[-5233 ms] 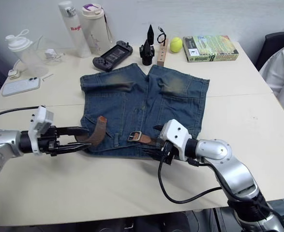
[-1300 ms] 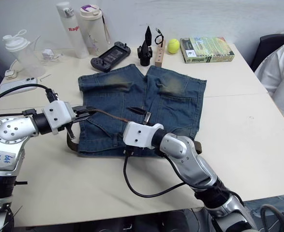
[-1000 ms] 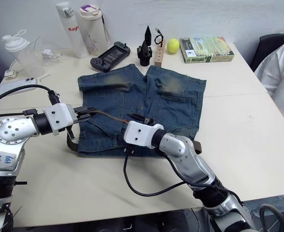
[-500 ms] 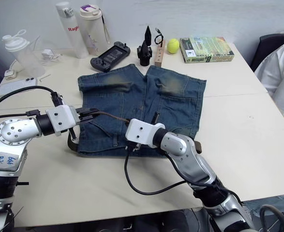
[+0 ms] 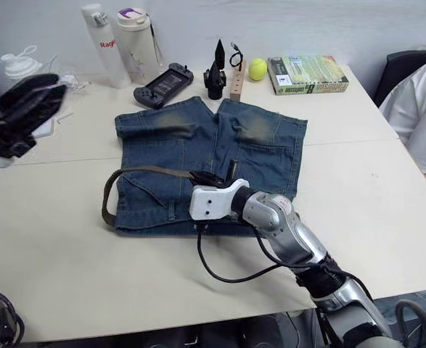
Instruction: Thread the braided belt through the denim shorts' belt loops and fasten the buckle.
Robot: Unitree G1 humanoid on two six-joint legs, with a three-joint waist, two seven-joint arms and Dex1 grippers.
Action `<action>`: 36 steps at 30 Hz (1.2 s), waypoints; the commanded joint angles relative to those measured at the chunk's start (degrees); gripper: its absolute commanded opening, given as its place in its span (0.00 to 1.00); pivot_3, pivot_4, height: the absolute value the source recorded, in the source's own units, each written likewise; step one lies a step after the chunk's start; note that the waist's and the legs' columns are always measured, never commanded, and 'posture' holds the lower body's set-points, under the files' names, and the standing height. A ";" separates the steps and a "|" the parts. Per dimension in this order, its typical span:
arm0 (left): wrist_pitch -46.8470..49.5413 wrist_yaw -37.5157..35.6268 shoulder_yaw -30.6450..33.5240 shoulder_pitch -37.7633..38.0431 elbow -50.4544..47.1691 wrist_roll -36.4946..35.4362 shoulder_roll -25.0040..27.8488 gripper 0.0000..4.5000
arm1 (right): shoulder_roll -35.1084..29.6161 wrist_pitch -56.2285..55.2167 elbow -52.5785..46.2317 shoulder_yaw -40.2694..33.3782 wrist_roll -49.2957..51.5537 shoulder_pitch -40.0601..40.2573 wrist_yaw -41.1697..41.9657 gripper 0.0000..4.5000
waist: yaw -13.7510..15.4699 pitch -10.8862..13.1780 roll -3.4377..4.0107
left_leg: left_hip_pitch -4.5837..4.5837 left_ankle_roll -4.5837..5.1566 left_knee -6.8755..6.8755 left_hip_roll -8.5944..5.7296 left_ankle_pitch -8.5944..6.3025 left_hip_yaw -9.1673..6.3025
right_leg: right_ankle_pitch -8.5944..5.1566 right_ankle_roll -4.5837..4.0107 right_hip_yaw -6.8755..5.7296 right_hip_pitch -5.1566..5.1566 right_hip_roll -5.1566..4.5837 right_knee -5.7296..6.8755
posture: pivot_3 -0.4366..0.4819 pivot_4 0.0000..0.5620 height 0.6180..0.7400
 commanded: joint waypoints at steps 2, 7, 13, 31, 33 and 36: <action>0.31 14.40 1.59 9.14 -3.19 -22.03 -5.12 0.53 | 0.21 -7.86 4.19 0.06 -4.24 -3.74 -4.38 0.00 | -0.34 0.00 -0.01 | -0.02 -0.01 0.04 0.00 -0.01 -0.12 | 0.00 0.00 0.02 0.07 0.00 -0.03 | 0.48 0.27 0.84; -5.56 28.86 -6.20 22.01 -12.01 -34.11 -12.87 0.53 | 1.35 -11.84 8.24 0.10 -6.58 -5.66 -6.88 0.00 | -0.50 -0.02 -0.04 | 0.12 -0.06 0.08 -0.05 -0.05 -0.46 | 0.00 0.01 0.84 0.36 0.03 -0.18 | 0.48 0.27 0.84; -9.26 32.88 -13.62 28.27 -20.03 -34.27 -15.12 0.53 | 2.36 -13.58 9.79 -0.49 -8.35 -6.23 -8.18 0.00 | -0.40 -0.02 -0.02 | 0.14 -0.22 0.11 -0.03 -0.01 -0.76 | -0.07 0.12 1.59 0.69 0.84 -0.63 | 0.48 0.27 0.84; -22.58 58.94 -19.64 20.72 -20.01 -34.27 -32.90 0.53 | 3.21 -17.20 9.31 -0.21 -11.06 -4.91 -10.21 0.00 | 0.89 -0.03 -0.02 | 0.19 -0.28 0.11 -0.01 0.01 -0.76 | -0.08 0.14 1.81 0.76 1.00 -0.72 | 0.48 0.27 0.84; -22.07 60.16 -20.96 19.56 -19.41 -34.27 -33.18 0.53 | 3.55 -17.53 9.11 -0.25 -10.79 -4.78 -10.11 0.00 | 0.98 -0.03 -0.02 | 0.19 -0.30 0.11 -0.01 0.03 -0.77 | -0.08 0.14 1.82 0.77 1.01 -0.71 | 0.48 0.27 0.84; -22.49 61.38 -21.87 18.19 -19.18 -34.27 -33.93 0.53 | 3.84 -17.59 8.91 -0.29 -10.98 -4.58 -10.01 0.00 | 1.00 -0.03 -0.02 | 0.19 -0.30 0.11 -0.01 0.03 -0.77 | -0.08 0.14 1.84 0.78 1.01 -0.73 | 0.48 0.27 0.84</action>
